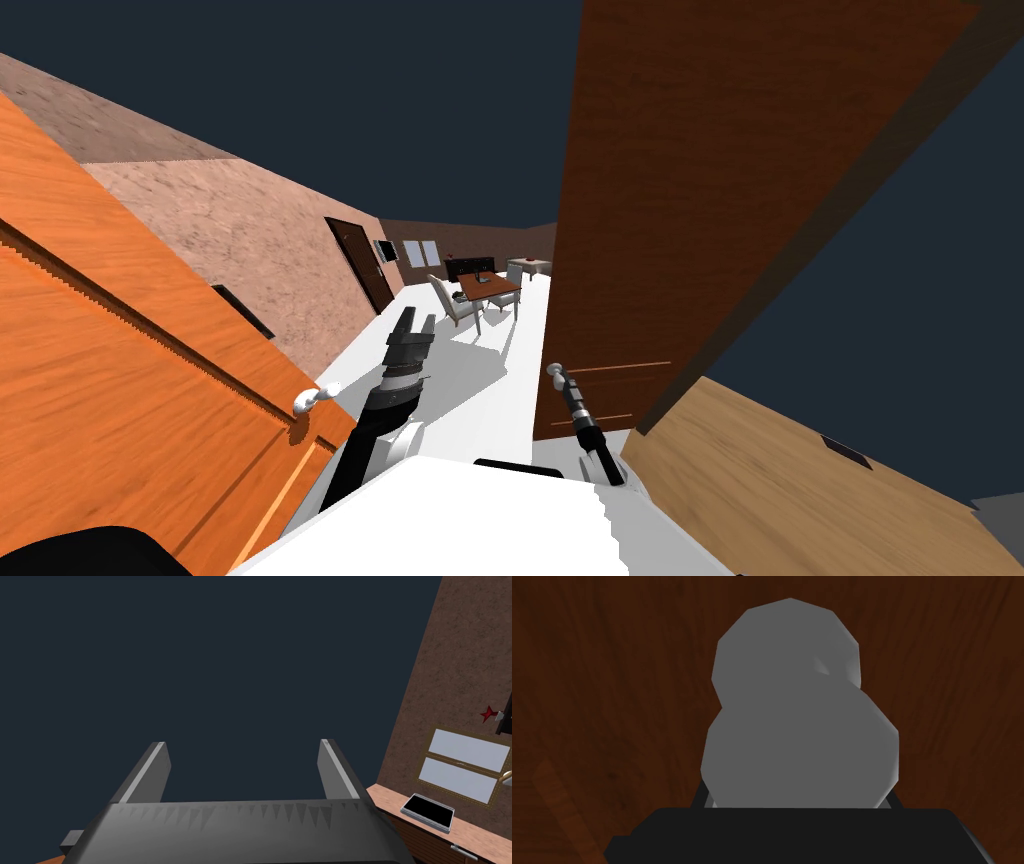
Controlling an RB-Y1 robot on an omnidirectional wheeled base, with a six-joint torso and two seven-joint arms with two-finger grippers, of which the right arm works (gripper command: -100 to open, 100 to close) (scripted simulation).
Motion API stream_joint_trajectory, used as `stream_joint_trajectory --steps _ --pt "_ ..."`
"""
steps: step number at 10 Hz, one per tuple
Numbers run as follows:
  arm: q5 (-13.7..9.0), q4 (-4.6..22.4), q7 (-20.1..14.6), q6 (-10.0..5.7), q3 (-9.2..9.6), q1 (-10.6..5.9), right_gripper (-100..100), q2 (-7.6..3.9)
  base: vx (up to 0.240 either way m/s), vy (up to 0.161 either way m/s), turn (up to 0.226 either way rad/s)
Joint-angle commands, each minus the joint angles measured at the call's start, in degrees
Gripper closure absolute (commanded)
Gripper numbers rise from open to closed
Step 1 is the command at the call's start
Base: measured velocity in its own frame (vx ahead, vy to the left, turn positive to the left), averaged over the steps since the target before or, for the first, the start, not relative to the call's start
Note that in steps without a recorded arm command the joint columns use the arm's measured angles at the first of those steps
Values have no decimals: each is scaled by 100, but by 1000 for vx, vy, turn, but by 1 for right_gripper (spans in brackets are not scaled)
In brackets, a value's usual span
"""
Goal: Push the door open
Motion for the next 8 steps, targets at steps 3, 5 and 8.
stream_joint_trajectory --steps 3,5,8 --pt "-130 13 -419 -6 90 -75 100 21 33 19 -36" --pt "-306 58 -790 -6 194 -127 100 23 45 27 -68" --pt "-395 81 -1132 -6 246 -153 100 24 40 22 -36"
